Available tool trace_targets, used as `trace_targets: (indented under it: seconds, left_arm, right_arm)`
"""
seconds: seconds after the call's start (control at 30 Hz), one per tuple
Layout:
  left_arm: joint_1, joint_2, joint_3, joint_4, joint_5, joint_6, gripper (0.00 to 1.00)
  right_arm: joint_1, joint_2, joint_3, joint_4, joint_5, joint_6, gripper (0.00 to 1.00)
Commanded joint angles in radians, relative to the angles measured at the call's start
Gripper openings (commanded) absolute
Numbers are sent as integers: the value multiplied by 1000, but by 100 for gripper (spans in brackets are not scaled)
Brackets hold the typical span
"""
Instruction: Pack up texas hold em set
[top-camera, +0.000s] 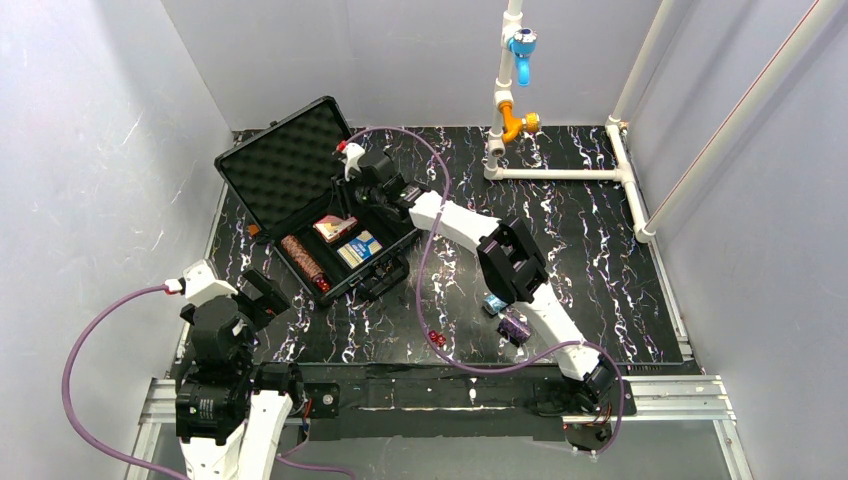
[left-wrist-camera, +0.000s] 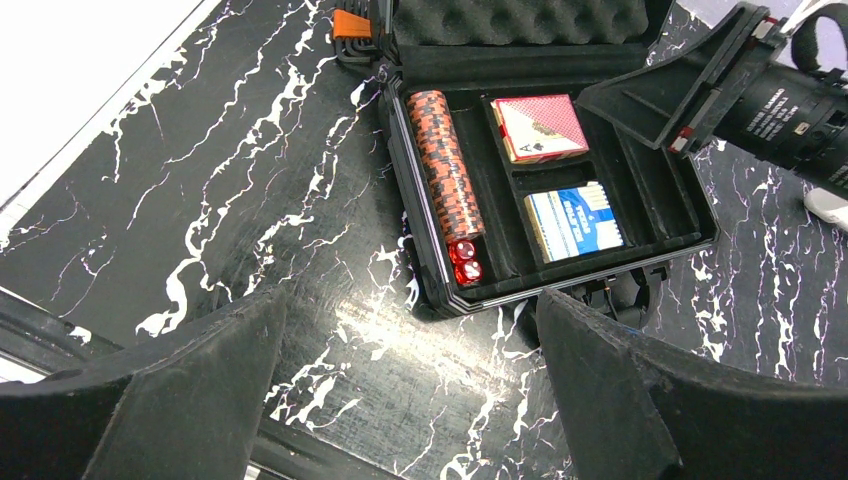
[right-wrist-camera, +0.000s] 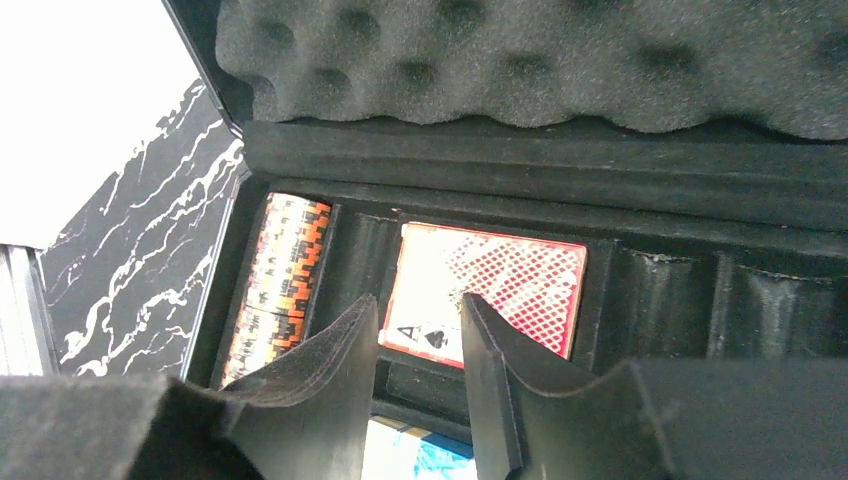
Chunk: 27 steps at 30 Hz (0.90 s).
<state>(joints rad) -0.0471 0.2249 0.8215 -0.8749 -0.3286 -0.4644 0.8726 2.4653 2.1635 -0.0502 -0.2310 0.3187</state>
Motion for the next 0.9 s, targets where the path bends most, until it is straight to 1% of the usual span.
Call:
trace_targets:
  seconds: [0.0, 0.27, 0.4, 0.73, 0.8, 0.87]
  left_arm:
    - [9, 24, -4, 5, 0, 12, 95]
    - [12, 26, -4, 6, 2, 12, 95]
    - [13, 27, -4, 7, 2, 12, 95]
    - [18, 28, -4, 6, 3, 13, 95]
    - [18, 28, -4, 7, 3, 12, 95]
    - [18, 28, -4, 6, 3, 12, 95]
  right_arm:
    - [9, 52, 39, 39, 1, 2, 44]
    - [15, 108, 21, -13, 31, -17, 42]
    - [18, 111, 11, -32, 45, -22, 41]
    - [49, 35, 24, -70, 105, -68, 40]
    - [60, 0, 24, -77, 126, -84, 42]
    - [70, -42, 11, -80, 148, -108, 46]
